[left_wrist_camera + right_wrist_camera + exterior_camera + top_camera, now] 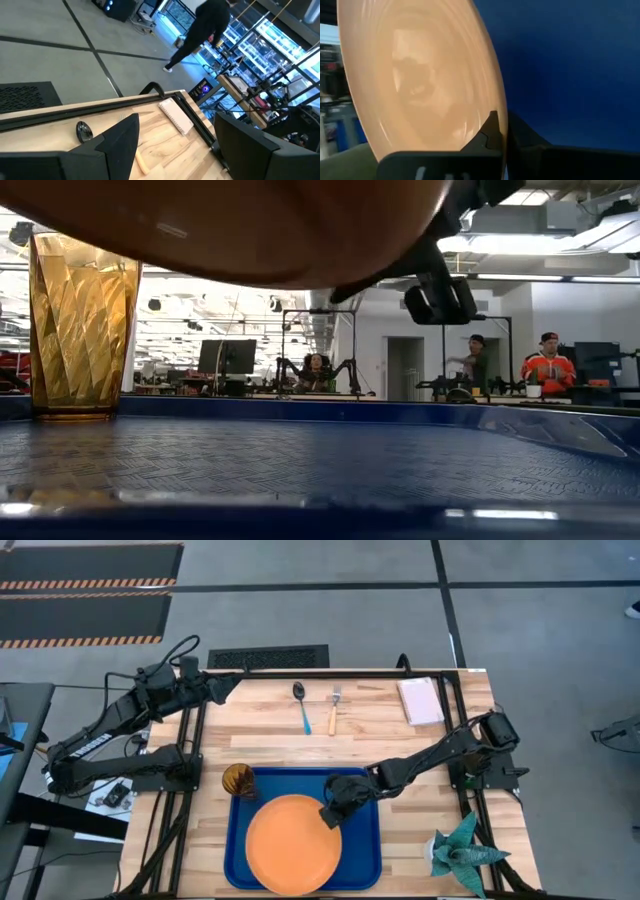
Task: Pick and place plate/cup/fork/spoon on tray
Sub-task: Put the orange plate on the blue tray
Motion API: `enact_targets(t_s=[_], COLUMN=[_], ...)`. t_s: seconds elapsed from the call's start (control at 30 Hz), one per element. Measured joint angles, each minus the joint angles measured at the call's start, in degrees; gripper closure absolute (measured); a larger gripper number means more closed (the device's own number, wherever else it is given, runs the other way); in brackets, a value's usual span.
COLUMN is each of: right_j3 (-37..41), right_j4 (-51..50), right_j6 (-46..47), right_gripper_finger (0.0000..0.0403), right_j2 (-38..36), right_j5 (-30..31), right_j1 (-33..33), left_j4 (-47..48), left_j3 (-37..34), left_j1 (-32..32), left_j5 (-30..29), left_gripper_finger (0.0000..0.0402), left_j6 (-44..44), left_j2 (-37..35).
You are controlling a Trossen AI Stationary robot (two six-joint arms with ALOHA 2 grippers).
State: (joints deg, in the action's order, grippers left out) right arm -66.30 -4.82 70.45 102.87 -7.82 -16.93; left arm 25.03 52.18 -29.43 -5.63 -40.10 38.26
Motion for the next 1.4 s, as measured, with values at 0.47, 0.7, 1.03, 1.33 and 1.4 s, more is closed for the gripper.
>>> enact_targets(t_s=[0.47,0.7,1.03,1.33,1.4], right_j3=[0.15,0.15,0.13,0.13,0.11], right_j4=[-4.15,-6.08,-6.6,-5.92,-4.05], right_j6=[0.29,0.95,1.75,-0.26,-1.99], right_gripper_finger=[0.0389,0.0371,0.0328,0.0229,0.0196], right_j2=[1.53,1.51,1.49,1.49,1.49], right_j5=[3.26,4.25,4.77,4.97,5.11], right_j1=[-0.26,-0.31,-0.3,0.22,0.55], left_j4=[0.02,0.06,0.13,0.16,0.16], left_j3=[0.0,0.0,0.0,0.0,0.0], left_j1=[0.02,0.0,0.0,0.0,0.0], left_j5=[-1.25,-1.25,-1.23,-1.26,-1.34], left_gripper_finger=[0.0157,0.0157,0.0157,0.0157,0.0157], left_j6=[-1.23,-1.75,-1.75,-1.75,-1.75], left_j2=[0.0,0.0,0.0,0.0,0.0])
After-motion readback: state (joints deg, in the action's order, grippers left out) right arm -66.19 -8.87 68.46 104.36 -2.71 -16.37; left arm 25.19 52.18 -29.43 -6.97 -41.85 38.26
